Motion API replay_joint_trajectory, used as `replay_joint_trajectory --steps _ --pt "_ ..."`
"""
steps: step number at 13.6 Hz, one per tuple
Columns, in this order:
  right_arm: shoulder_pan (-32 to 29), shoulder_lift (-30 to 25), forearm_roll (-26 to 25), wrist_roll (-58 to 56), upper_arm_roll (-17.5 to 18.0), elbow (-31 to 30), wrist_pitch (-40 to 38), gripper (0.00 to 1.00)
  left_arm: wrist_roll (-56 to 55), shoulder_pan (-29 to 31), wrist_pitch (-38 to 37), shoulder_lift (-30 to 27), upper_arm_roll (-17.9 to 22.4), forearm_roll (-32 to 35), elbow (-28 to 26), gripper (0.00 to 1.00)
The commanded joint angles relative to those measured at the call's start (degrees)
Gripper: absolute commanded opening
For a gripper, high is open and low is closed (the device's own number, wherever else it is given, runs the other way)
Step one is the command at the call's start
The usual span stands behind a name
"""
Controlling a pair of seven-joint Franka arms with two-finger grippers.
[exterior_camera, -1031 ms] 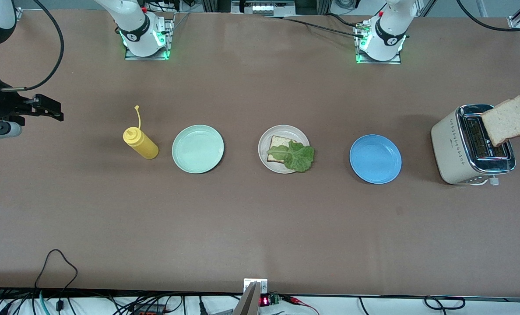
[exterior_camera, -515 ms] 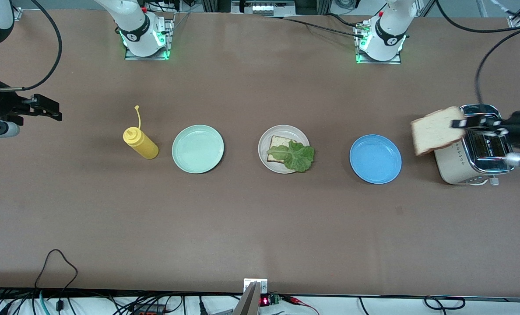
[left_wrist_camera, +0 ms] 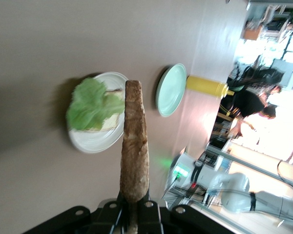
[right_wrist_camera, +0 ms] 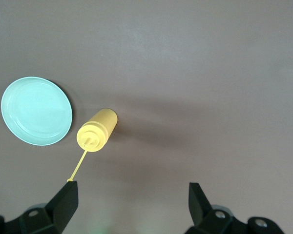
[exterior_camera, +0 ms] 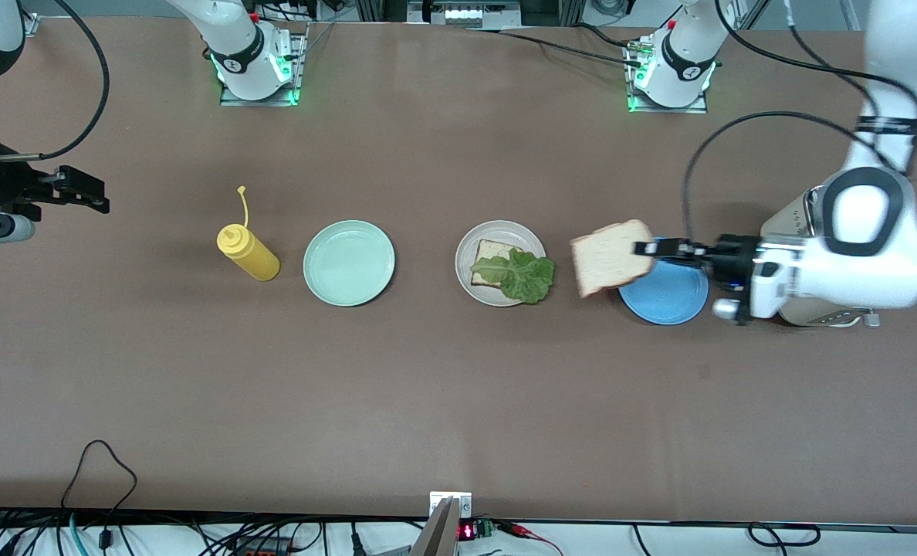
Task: Make sandwich in beige plate with both arms
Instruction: 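Carry the toast with the left gripper over the lettuce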
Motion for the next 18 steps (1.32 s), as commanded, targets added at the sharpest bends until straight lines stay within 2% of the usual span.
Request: replay_joint_trajectory --steps 1,4,9,14,18 --pt "-0.3 -1.0 -0.1 0.1 0.2 -0.8 -0.4 1.0 8.4 0.5 7.7 2.2 -2.7 -6.6 -6.3 0.0" --pt "-0.2 -1.1 -0.1 0.1 0.2 -0.8 -0.3 1.0 17.3 -0.7 10.6 8.9 -2.8 -11.3 -7.7 0.0" --pt "-0.1 -1.1 -0.1 0.1 0.2 -0.9 -0.4 1.0 21.3 -6.2 16.5 11.6 -2.7 -18.8 -8.0 0.0" --pt "-0.1 -1.1 -0.1 0.1 0.2 -0.9 -0.5 1.0 27.6 -8.1 18.4 15.2 -2.5 -19.1 -7.0 0.0" --pt "-0.1 -1.1 -0.1 0.1 0.2 -0.9 -0.4 1.0 28.5 -8.4 18.3 16.5 -2.5 -19.1 -7.0 0.0"
